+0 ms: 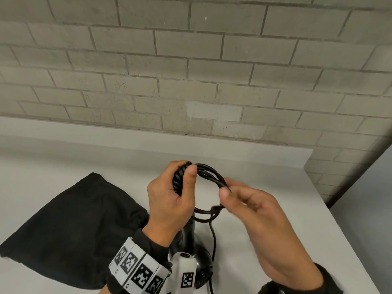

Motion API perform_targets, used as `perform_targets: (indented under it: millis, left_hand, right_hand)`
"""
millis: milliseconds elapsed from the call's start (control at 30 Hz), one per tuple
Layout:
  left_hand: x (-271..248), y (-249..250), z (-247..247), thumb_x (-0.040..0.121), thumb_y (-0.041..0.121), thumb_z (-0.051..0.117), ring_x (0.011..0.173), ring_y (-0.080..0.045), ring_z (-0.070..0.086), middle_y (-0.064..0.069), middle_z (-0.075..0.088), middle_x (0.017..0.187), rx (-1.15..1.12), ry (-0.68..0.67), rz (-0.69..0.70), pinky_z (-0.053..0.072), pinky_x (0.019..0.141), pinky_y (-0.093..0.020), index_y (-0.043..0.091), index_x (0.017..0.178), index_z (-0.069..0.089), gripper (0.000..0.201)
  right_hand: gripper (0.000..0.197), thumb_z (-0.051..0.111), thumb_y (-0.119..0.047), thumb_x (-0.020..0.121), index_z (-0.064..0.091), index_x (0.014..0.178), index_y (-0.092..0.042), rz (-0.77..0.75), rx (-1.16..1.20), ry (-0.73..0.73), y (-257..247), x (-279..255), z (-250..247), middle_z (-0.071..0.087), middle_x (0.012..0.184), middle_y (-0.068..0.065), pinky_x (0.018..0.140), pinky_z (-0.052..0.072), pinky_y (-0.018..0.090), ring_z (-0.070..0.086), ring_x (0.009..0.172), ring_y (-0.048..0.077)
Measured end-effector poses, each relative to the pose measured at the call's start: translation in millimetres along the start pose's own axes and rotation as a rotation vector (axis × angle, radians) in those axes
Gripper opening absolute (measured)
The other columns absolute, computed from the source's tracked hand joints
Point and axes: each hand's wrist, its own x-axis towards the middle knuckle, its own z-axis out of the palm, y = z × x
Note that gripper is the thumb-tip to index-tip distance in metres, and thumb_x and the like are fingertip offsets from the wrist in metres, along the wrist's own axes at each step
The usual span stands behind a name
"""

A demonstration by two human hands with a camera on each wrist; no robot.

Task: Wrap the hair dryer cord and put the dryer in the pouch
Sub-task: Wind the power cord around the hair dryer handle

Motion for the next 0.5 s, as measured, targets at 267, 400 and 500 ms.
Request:
perform_targets:
  millis: [267,400,500]
  left_hand:
    - [1,3,-1,0.098,0.051,0.049,0.043,-0.013,0.051,0.012,0.052,0.054,-0.043,-0.013,-0.005,0.043,0.045,-0.029,0.014,0.112,0.069,0.043]
    - [3,5,-3,0.097,0.041,0.055,0.045,-0.009,0.051,0.012,0.054,0.058,-0.066,-0.048,0.013,0.043,0.044,-0.028,0.017,0.098,0.070,0.029]
    - [1,8,1,0.099,0.044,0.052,0.045,-0.008,0.051,0.006,0.055,0.058,-0.053,-0.059,0.062,0.041,0.045,-0.022,0.012,0.091,0.070,0.038]
  right_hand:
    - [0.016,0.062,-0.032,0.088,0.076,0.082,-0.028,-0.100,-0.143,0.132,14,-8,-1,0.074,0.082,-0.003,0.073,0.051,0.019,0.065,0.079,0.009]
    - [0.022,0.065,-0.024,0.091,0.071,0.075,-0.009,0.145,0.262,-0.089,12,-6,-18,0.064,0.070,0.008,0.062,0.047,0.026,0.056,0.063,0.017]
    - [0.032,0.070,-0.033,0.087,0.059,0.069,-0.009,0.276,0.698,-0.244,15,-4,-26,0.045,0.057,0.002,0.057,0.043,0.032,0.043,0.054,0.017]
